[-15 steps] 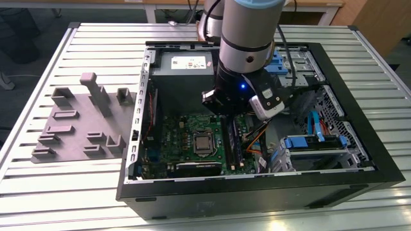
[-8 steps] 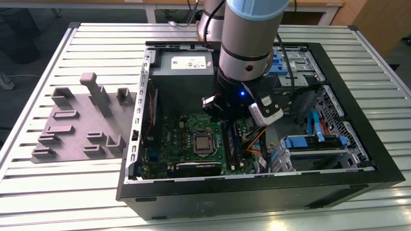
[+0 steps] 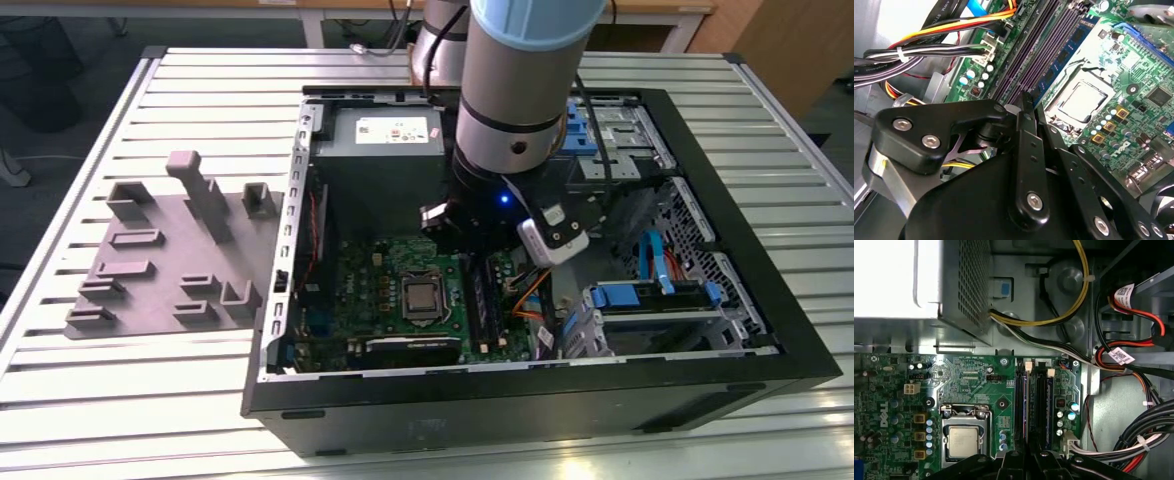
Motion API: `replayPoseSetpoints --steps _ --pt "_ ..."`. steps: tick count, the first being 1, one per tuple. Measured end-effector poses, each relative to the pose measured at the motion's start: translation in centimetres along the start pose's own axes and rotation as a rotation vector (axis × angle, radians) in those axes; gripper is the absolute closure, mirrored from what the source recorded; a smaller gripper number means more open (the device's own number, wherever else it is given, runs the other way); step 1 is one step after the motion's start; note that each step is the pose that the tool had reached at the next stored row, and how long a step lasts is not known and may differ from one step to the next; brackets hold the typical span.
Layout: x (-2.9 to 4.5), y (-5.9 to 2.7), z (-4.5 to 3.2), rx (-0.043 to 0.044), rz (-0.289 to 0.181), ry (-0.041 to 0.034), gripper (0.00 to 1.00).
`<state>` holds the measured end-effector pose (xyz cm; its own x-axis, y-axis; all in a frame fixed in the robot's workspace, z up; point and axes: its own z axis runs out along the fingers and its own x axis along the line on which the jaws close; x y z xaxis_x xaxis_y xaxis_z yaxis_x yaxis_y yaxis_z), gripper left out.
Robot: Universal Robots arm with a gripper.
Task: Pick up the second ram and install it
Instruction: 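Insert the second ram into the second slot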
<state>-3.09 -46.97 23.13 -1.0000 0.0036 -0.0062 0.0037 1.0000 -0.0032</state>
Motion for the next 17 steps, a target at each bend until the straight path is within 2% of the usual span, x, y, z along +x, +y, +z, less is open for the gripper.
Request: replayPoseSetpoints --steps 17 --pt "-0.12 -0.32 0.52 0.0000 0.002 0.0004 0.86"
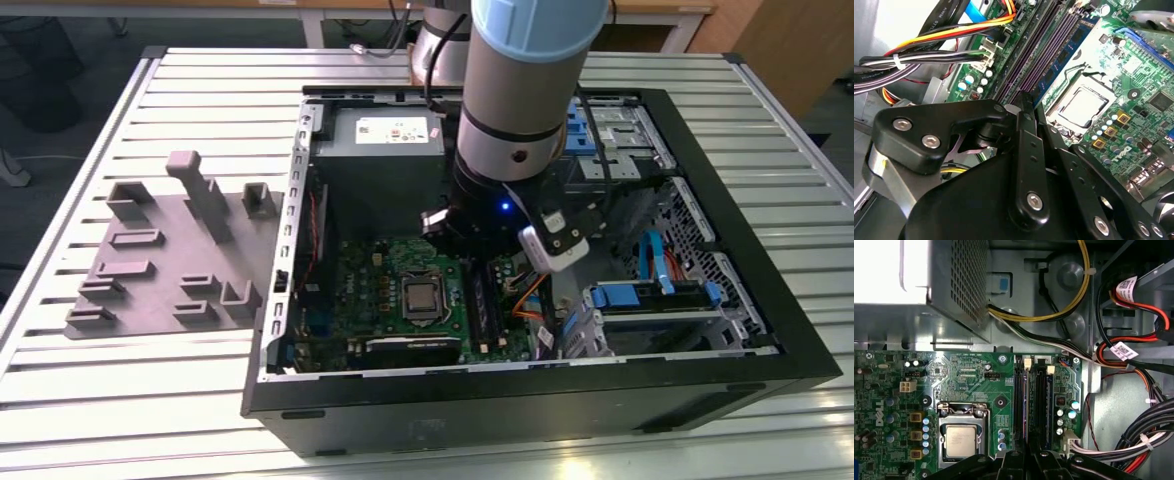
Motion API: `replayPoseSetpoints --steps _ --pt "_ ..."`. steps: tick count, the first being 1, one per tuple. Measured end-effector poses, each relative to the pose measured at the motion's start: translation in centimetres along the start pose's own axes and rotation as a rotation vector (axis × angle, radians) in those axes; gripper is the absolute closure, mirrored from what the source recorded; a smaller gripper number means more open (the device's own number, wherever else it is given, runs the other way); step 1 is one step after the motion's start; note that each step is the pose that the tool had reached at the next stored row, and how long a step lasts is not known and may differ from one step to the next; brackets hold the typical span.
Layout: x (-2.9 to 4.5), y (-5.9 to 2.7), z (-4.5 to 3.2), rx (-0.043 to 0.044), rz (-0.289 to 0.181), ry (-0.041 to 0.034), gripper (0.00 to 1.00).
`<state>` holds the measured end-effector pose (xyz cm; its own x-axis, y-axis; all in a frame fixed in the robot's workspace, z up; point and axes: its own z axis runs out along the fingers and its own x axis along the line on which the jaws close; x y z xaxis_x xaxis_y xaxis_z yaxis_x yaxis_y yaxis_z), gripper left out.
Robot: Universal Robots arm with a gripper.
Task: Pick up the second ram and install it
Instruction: 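Insert the second ram into the second slot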
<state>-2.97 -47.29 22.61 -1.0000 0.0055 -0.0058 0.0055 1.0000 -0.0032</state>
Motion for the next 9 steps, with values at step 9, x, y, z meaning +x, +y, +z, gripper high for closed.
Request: replayPoseSetpoints --steps 9 --pt "-0.01 -0.01 0.24 -0.0003 0.000 -0.0001 0.86"
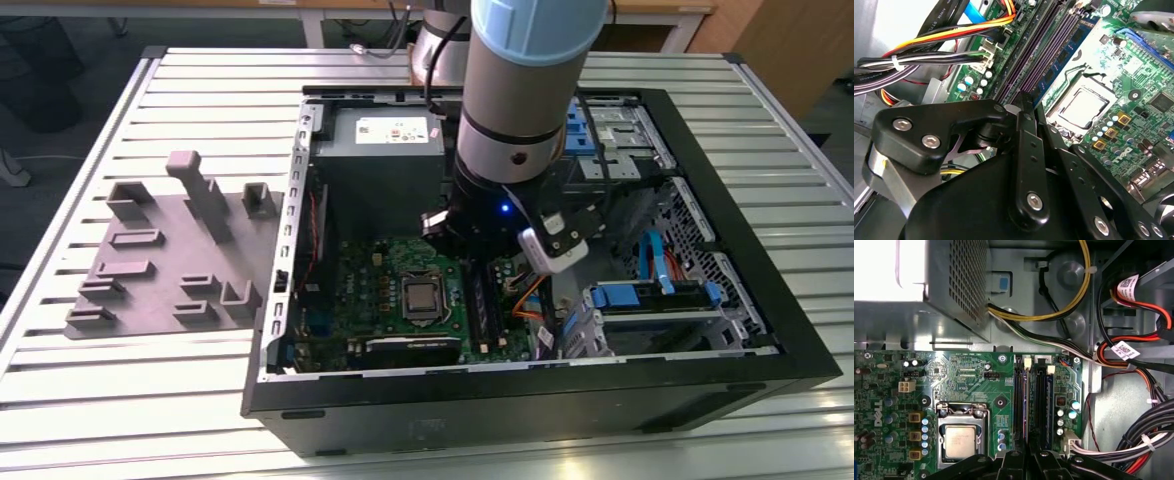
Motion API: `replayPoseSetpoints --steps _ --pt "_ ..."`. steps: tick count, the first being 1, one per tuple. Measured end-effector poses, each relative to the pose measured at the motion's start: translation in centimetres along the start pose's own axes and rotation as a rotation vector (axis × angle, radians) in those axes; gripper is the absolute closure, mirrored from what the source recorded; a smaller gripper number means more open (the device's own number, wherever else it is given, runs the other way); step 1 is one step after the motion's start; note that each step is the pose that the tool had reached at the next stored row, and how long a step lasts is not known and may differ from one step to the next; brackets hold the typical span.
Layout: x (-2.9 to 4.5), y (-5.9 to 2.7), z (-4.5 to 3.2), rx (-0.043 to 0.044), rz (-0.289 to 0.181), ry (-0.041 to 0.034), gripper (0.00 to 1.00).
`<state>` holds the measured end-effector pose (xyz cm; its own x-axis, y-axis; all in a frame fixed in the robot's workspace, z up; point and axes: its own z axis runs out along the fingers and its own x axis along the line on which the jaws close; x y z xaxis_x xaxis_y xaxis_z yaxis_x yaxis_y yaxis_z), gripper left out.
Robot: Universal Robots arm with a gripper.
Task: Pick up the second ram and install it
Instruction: 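Insert the second ram into the second slot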
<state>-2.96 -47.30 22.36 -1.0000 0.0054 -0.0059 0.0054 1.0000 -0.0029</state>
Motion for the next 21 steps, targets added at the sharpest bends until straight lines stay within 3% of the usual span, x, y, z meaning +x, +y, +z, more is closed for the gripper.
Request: replayPoseSetpoints --steps 21 --pt "-0.19 -0.12 0.93 -0.0020 0.000 0.0001 0.86"
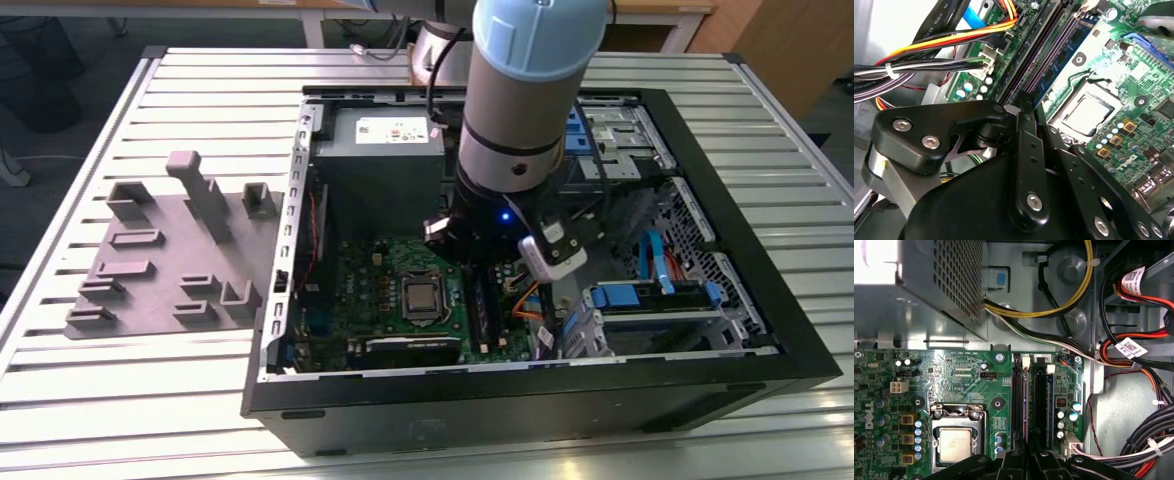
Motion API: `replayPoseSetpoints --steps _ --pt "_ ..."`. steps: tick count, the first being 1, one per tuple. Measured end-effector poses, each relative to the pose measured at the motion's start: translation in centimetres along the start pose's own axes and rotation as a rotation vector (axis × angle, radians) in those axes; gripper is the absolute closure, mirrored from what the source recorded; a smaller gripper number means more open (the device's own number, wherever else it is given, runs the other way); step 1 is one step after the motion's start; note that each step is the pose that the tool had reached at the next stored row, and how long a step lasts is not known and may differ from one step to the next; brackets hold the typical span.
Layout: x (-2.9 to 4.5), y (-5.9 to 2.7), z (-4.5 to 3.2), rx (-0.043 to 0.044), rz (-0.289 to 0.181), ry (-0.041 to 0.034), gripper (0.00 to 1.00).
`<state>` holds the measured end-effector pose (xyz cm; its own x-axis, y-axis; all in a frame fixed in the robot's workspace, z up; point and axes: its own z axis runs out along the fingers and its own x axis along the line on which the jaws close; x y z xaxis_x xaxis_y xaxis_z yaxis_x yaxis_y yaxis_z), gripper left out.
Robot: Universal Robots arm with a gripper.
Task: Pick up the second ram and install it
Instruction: 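Insert the second ram into the second slot, then press down the second ram until it locks into place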
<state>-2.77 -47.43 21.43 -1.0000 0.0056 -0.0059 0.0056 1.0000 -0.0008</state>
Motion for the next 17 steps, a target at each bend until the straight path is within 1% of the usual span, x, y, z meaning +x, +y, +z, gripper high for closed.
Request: replayPoseSetpoints --steps 11,17 --pt "0.00 -0.15 0.27 -0.0005 0.000 0.0000 0.86" --pt "0.00 -0.15 0.41 -0.0042 0.000 0.0000 0.86"
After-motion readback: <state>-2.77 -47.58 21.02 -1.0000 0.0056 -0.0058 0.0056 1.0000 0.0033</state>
